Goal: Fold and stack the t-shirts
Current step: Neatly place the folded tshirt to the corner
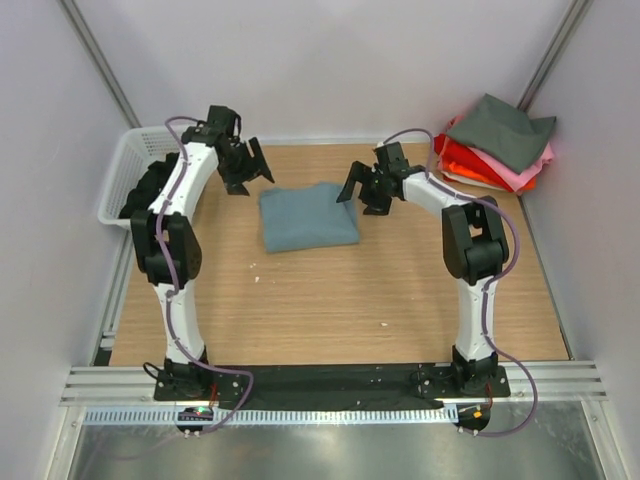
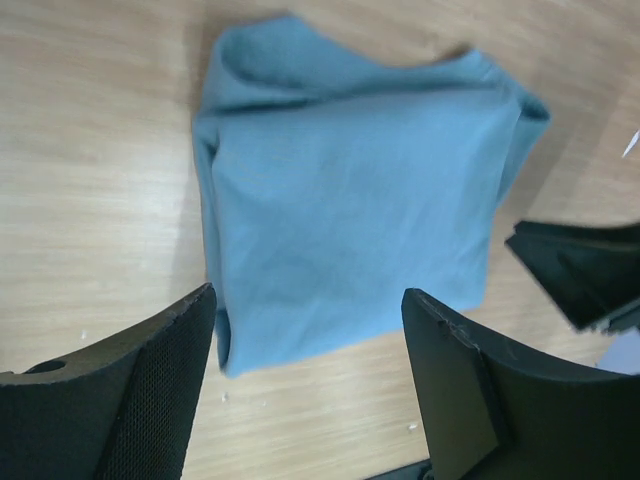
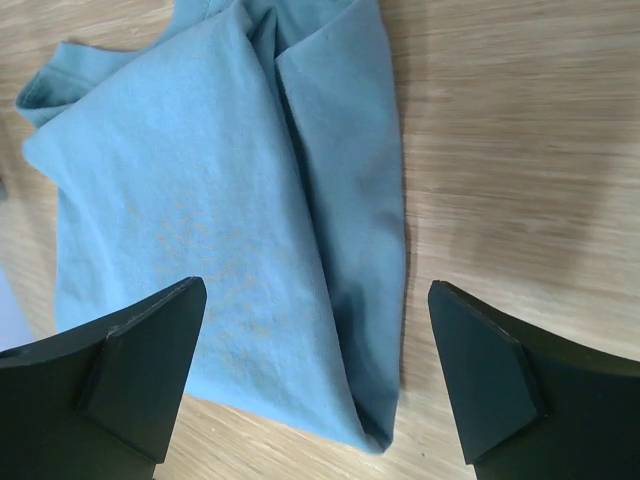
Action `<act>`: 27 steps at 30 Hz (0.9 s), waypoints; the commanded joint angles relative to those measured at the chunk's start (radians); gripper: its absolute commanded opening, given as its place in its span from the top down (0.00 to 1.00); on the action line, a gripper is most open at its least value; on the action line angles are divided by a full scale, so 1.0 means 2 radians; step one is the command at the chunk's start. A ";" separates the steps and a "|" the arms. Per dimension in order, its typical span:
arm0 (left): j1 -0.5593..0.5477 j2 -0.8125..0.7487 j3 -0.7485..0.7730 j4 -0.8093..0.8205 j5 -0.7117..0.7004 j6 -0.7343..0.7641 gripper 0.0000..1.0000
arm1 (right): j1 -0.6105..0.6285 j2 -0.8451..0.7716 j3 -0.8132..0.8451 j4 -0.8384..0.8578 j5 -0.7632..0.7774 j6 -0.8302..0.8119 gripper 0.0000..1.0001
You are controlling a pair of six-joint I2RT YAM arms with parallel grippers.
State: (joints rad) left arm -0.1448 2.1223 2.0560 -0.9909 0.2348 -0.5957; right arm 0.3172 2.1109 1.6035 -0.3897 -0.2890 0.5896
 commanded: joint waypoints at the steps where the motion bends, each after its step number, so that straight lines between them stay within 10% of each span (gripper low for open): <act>1: -0.013 -0.054 -0.065 -0.012 -0.018 0.021 0.24 | -0.004 0.027 -0.001 0.057 -0.053 0.003 0.00; 10: -0.058 -0.252 -0.291 0.022 -0.054 0.030 0.25 | -0.001 0.124 0.084 0.068 -0.099 0.010 0.05; 23: -0.057 -0.409 -0.449 0.020 -0.114 0.044 0.24 | 0.025 0.132 -0.002 0.262 -0.220 0.130 0.98; 27: -0.057 -0.446 -0.466 0.021 -0.131 0.055 0.23 | 0.019 0.117 0.013 0.268 -0.217 0.142 0.99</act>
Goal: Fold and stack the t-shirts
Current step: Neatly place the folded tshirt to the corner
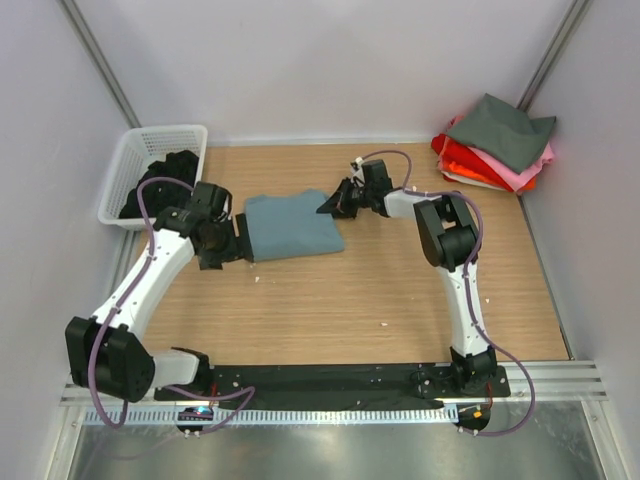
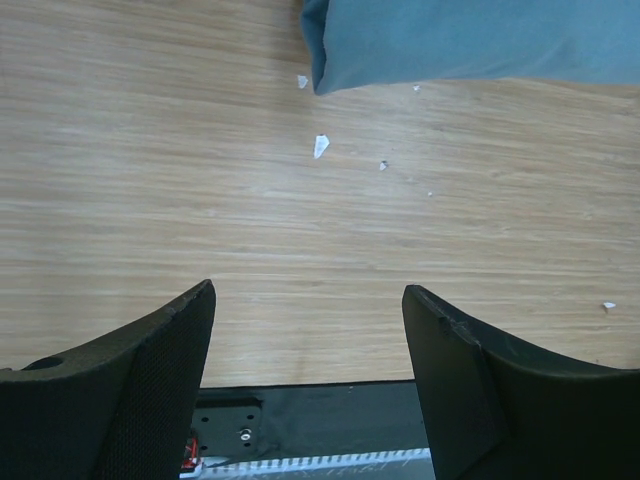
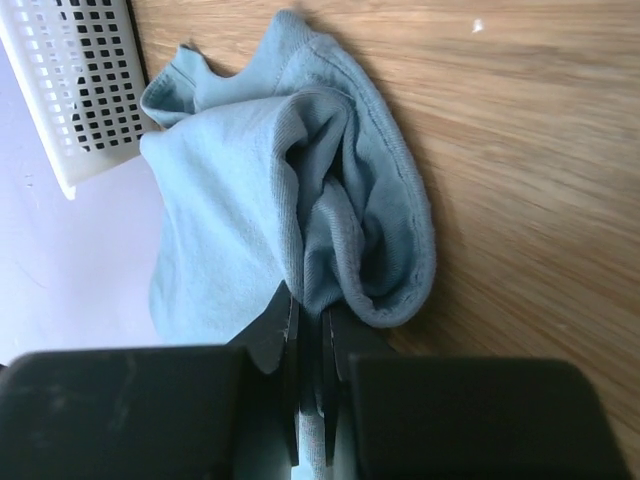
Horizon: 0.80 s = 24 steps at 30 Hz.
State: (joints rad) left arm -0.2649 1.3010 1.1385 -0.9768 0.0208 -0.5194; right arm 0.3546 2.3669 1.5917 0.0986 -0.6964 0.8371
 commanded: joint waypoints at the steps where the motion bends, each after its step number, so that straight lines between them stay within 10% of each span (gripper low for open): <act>1: 0.003 -0.044 -0.013 0.017 -0.025 0.022 0.23 | -0.002 -0.025 0.024 0.019 -0.010 0.017 0.99; 24: 0.003 -0.221 -0.076 0.032 -0.073 0.009 0.22 | -0.144 -0.021 0.387 -0.299 0.049 -0.092 0.98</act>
State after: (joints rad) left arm -0.2649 0.8799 1.0023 -0.9646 -0.1055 -0.4915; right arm 0.0734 2.3421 2.1883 -0.4408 -0.5938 0.6815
